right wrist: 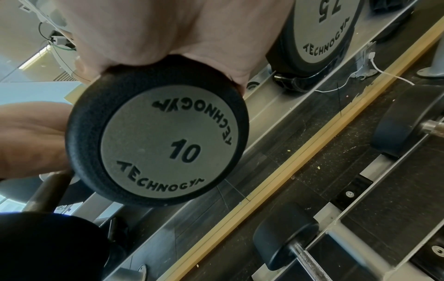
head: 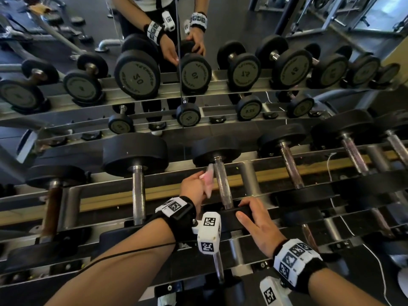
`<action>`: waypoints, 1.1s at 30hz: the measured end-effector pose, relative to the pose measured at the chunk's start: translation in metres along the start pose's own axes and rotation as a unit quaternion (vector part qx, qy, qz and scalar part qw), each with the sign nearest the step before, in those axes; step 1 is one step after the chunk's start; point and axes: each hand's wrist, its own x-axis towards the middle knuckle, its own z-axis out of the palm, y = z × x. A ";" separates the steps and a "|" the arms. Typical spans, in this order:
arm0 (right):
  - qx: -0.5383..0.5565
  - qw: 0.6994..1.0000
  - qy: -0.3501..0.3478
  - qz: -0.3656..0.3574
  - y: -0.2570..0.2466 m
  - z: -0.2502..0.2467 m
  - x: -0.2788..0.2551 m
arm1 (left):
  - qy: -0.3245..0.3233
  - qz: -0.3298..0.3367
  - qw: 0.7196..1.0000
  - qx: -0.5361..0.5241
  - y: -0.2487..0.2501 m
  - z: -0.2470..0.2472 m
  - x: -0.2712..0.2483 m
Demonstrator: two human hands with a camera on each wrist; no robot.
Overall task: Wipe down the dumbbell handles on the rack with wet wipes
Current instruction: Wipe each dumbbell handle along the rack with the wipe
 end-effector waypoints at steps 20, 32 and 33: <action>-0.007 1.000 0.022 -0.013 0.003 0.003 0.002 | -0.086 0.086 0.991 0.061 -0.023 0.015 -0.014; -0.007 1.000 0.005 0.004 -0.001 0.000 0.000 | -0.103 0.136 0.964 0.205 -0.026 0.004 -0.014; -0.008 1.000 0.004 0.003 -0.001 -0.001 0.000 | -0.111 0.121 0.963 0.213 -0.030 -0.001 -0.017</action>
